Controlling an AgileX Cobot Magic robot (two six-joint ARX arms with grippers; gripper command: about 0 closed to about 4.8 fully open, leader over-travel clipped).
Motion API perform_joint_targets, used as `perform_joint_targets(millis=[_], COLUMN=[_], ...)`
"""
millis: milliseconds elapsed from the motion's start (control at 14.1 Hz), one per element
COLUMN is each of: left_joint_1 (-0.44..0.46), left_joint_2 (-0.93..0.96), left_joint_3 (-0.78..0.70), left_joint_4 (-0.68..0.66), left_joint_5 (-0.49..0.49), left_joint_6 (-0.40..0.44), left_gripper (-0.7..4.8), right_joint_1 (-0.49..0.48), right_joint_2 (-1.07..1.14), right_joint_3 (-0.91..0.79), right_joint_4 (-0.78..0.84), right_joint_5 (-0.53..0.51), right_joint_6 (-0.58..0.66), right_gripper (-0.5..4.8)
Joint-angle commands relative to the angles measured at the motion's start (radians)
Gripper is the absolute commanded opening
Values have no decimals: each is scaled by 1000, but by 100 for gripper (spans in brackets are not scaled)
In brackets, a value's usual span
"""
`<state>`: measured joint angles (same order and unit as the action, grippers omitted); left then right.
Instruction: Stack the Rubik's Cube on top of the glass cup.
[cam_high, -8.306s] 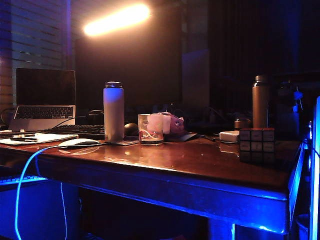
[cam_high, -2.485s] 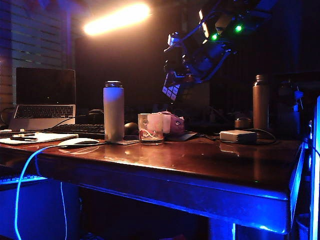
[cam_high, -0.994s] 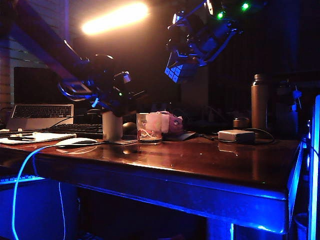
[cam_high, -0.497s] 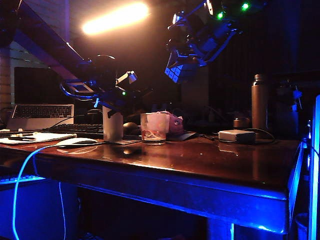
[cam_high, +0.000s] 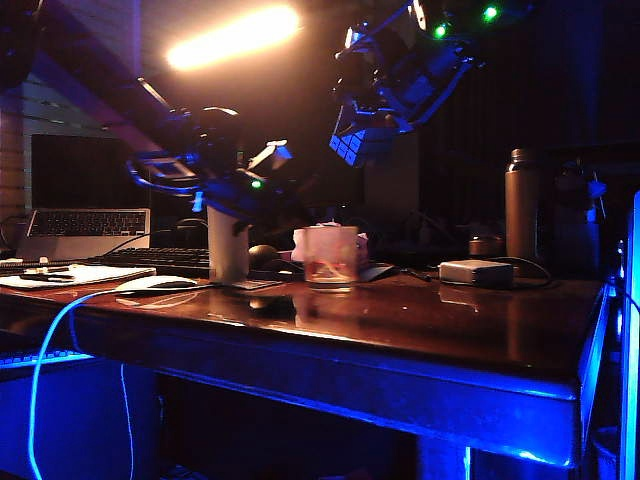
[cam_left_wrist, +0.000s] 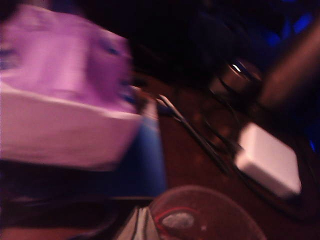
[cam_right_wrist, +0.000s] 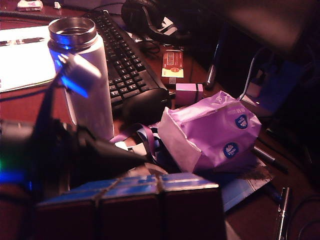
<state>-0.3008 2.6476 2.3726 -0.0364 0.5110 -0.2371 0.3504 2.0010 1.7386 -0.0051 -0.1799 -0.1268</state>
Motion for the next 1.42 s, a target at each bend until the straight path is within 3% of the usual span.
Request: perform_joint_targets(millis=[71,284,426,781,923,1065,1207,1420], left_joint_1=[-51,-90,-101,-98,-96,-78,-62,-30], left_joint_2=[13,12,1,-166,-269,-367,-460,-624], left_joint_3=[-7,-7,-6,-6,-6,-6,-6,-6], left_joint_4=[-126,-153,-147,-148,-185,-201,-268,-479], left_joint_5=[28,53,34,-91,-166,-179,-177,-178], left_joint_6=[73,99,107,108,109,133,163,226], left_gripper=[-3,-3,-3,-3,-3,-3,-3,-3], right_joint_1=[1,0,-8,-56,-61,-61,-61,-61], right_joint_2=[-14,-22,-33,-34,-27,-10,-4,64], right_joint_3=[6,6,6,5,4,4,3,3], right_joint_4=[32,24,6,5,20,55,53,83], right_joint_5=[0,19,90,110,69,65,47,26], right_joint_6=[3,2,-33,-38,-37,-42,-38,-28], right_gripper=[305,305,305,305,305,305,305,305])
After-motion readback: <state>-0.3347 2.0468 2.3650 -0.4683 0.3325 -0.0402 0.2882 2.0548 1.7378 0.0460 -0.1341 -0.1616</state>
